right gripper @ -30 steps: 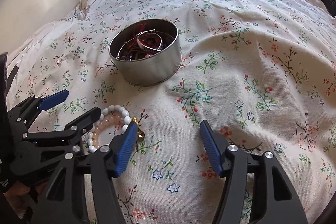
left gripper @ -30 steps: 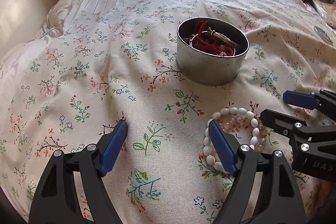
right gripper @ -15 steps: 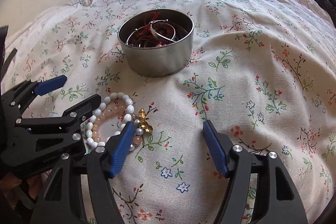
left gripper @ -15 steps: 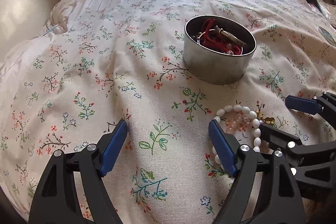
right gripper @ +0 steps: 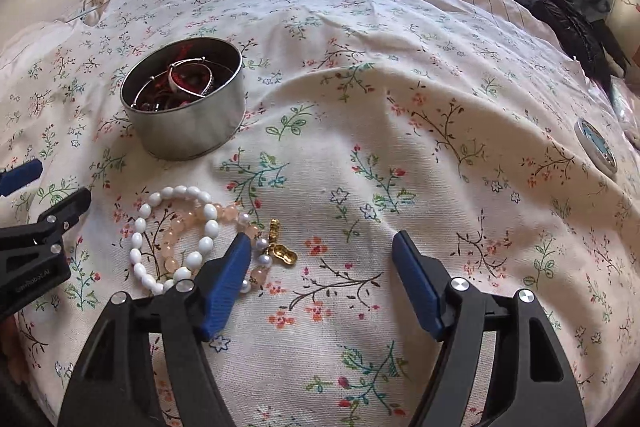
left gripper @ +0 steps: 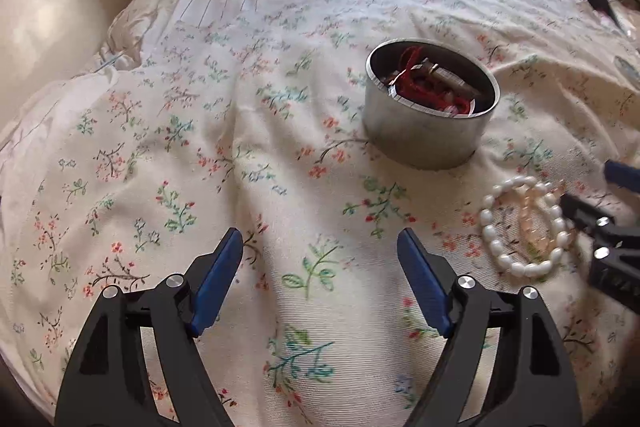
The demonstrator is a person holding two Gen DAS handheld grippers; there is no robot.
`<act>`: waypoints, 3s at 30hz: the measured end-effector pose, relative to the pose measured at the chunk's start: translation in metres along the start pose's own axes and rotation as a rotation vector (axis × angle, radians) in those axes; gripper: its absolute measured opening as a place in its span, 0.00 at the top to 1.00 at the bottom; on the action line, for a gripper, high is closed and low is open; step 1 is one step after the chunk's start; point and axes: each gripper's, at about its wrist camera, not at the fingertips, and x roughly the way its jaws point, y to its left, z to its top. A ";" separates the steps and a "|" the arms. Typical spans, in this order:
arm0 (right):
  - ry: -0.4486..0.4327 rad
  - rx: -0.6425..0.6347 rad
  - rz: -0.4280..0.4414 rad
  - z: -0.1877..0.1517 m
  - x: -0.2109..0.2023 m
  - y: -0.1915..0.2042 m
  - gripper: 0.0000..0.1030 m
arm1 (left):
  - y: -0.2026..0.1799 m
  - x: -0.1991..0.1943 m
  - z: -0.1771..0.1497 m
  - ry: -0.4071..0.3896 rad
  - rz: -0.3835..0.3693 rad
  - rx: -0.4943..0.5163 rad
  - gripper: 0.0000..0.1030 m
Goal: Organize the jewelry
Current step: 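Move both open tools toward the white-and-pink beaded bracelets, then grasp the pink bead bracelet with the right tool while the left tool grasps the white bead bracelet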
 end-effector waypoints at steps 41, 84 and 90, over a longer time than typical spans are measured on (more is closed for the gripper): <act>0.026 -0.010 0.259 -0.005 0.000 0.010 0.66 | -0.011 0.015 -0.001 0.079 -0.013 0.035 0.49; 0.021 0.033 0.359 -0.003 -0.002 0.013 0.81 | -0.012 0.021 0.000 0.084 -0.136 0.045 0.93; -0.030 0.073 0.405 -0.003 -0.014 0.004 0.85 | -0.014 0.002 -0.005 0.069 -0.279 0.006 0.93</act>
